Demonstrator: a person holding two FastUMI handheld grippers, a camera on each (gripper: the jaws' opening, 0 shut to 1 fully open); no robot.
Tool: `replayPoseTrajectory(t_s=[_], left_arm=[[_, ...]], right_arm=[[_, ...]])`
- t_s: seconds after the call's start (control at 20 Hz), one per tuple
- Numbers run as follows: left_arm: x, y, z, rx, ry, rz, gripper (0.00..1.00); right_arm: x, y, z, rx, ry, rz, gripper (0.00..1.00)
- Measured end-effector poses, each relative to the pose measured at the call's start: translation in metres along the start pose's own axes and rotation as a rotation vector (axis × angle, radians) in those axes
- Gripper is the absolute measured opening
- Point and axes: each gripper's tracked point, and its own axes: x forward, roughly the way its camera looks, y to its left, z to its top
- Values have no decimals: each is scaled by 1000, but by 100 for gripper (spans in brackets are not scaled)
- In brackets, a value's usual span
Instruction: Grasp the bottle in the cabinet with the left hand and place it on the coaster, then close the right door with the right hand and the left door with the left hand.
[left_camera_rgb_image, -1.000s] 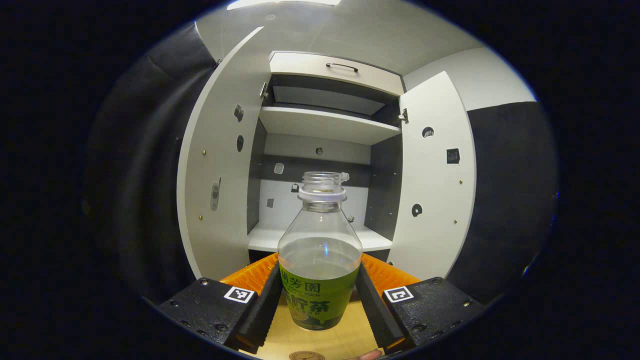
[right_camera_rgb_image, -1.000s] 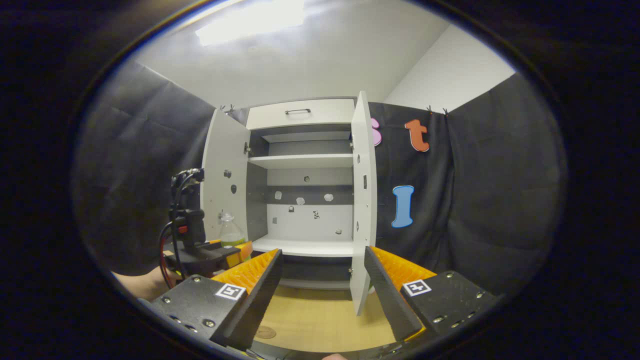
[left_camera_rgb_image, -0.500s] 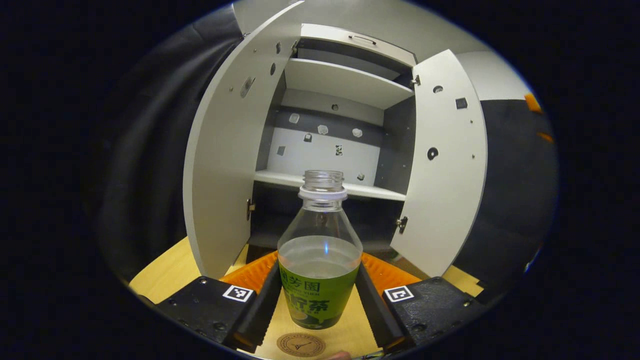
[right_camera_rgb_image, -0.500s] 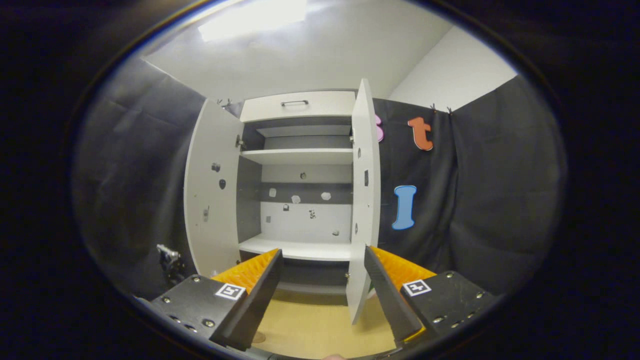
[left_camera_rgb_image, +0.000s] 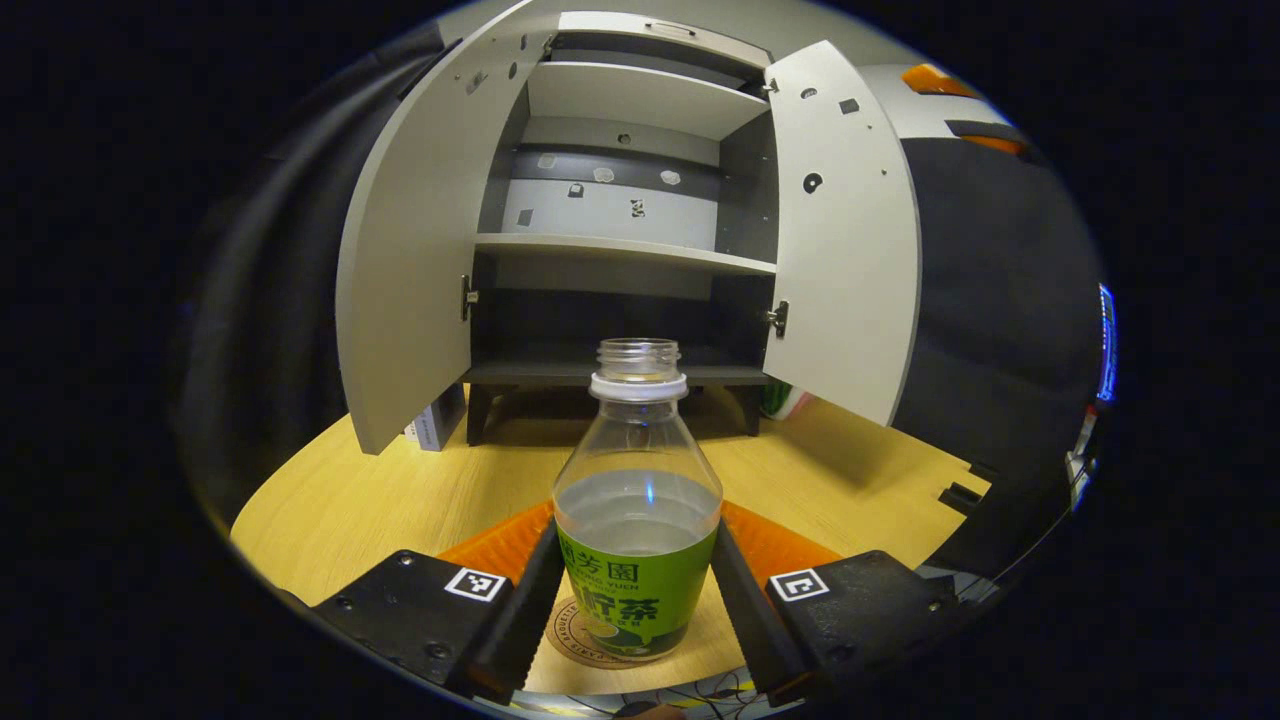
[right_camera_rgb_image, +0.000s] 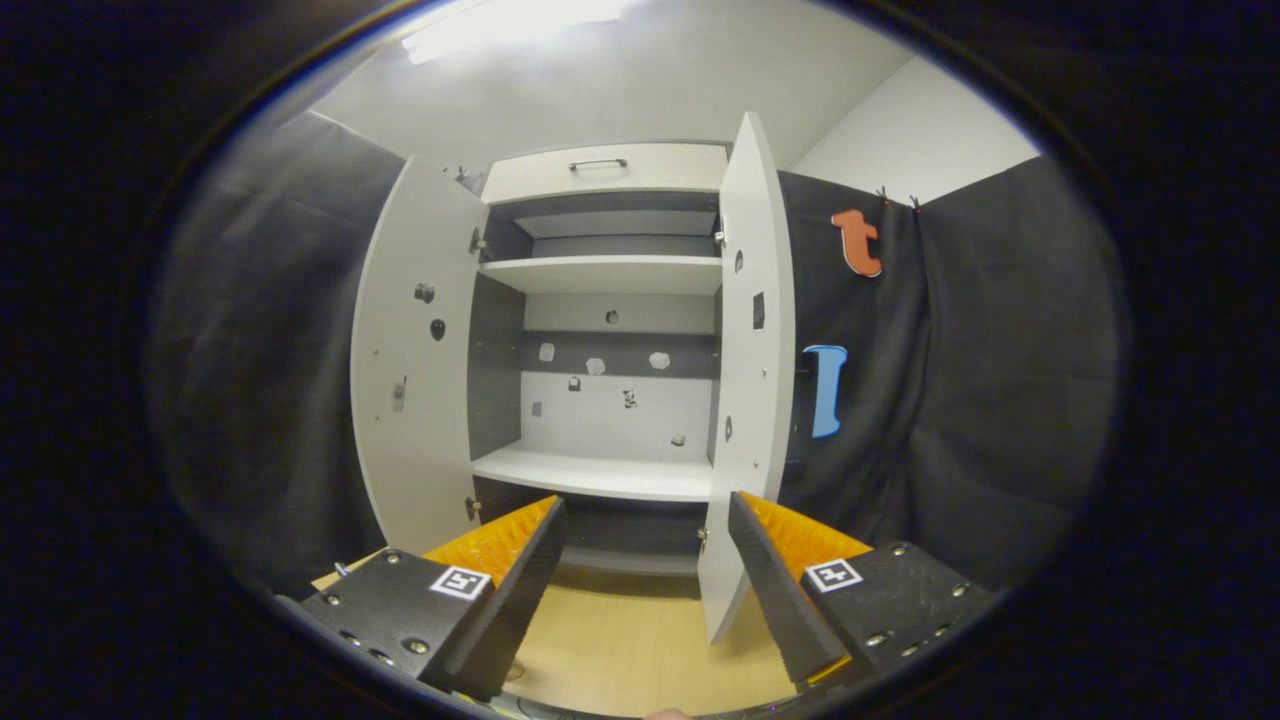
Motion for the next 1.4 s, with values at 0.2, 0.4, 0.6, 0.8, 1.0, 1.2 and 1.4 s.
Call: replayPoseTrajectory(t_s=[0.2, 0.4, 0.6, 0.8, 1.0, 1.2, 1.4], left_arm=[[5, 6, -15, 59, 32, -18, 82], [3, 8, -23, 81, 51, -44, 83], [0, 7, -22, 109, 69, -67, 89], [-8, -3, -13, 146, 91, -128, 90], [-10, -8, 24, 115, 51, -124, 90], [-15, -12, 75, 129, -2, -96, 92], [-25, -25, 137, 128, -65, -110, 92]], right_arm=[[11, 3, -14, -23, 40, -5, 99], [16, 16, -17, -15, 44, 21, 98], [23, 24, -21, -25, 60, 40, 99], [34, 24, -16, 17, 53, 33, 99], [37, 11, -18, 23, 44, 24, 99], [35, -8, -18, 67, 22, 13, 99], [32, -42, -11, 79, -17, -35, 99]])
